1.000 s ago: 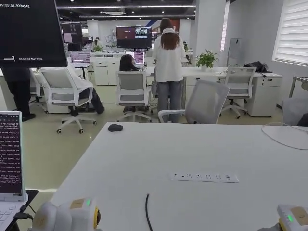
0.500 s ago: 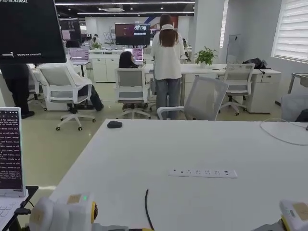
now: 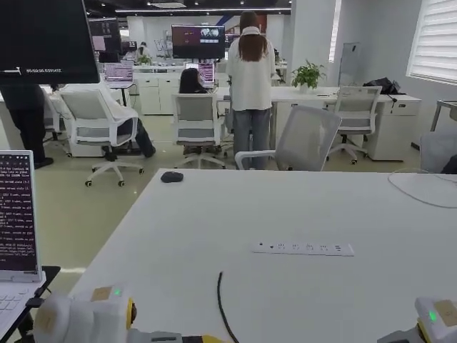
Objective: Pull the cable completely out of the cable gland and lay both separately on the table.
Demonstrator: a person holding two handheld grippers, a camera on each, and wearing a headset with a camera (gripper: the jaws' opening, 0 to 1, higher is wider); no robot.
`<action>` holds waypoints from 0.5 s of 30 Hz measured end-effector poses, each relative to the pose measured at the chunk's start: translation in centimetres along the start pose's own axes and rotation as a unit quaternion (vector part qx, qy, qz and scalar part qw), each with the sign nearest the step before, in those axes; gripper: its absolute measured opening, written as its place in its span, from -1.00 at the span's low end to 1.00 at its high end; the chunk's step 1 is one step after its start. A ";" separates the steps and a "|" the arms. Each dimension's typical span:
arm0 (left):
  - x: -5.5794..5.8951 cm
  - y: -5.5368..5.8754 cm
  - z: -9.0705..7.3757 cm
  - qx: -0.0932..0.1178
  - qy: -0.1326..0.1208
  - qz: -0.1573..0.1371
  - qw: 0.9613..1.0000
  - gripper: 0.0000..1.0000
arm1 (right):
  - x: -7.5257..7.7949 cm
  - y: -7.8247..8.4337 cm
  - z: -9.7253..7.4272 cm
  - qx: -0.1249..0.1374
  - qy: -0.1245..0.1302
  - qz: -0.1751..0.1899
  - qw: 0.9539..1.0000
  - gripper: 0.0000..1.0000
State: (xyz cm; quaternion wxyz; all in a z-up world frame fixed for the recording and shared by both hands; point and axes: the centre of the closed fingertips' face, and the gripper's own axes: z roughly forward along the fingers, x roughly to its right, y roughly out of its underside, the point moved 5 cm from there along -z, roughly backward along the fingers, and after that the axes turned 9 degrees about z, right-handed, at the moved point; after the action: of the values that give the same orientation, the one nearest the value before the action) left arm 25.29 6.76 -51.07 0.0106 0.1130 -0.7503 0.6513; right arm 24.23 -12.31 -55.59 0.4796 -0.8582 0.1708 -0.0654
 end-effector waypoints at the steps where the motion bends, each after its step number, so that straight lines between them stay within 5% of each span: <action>1: -0.1 0.1 -0.1 0.000 -0.002 -0.001 1.000 -0.67 | 0.1 0.1 0.0 -0.002 0.000 0.002 1.000 -0.90; 15: -0.5 1.2 -2.0 0.005 -0.033 -0.019 0.999 -0.67 | 1.3 2.8 1.4 -0.033 0.014 0.005 0.999 -0.90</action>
State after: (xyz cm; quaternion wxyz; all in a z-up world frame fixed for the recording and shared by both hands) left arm 25.25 8.93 -52.01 -0.0025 0.1483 -0.7448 0.6506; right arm 25.15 -13.03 -58.78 0.4488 -0.8717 0.1840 -0.0695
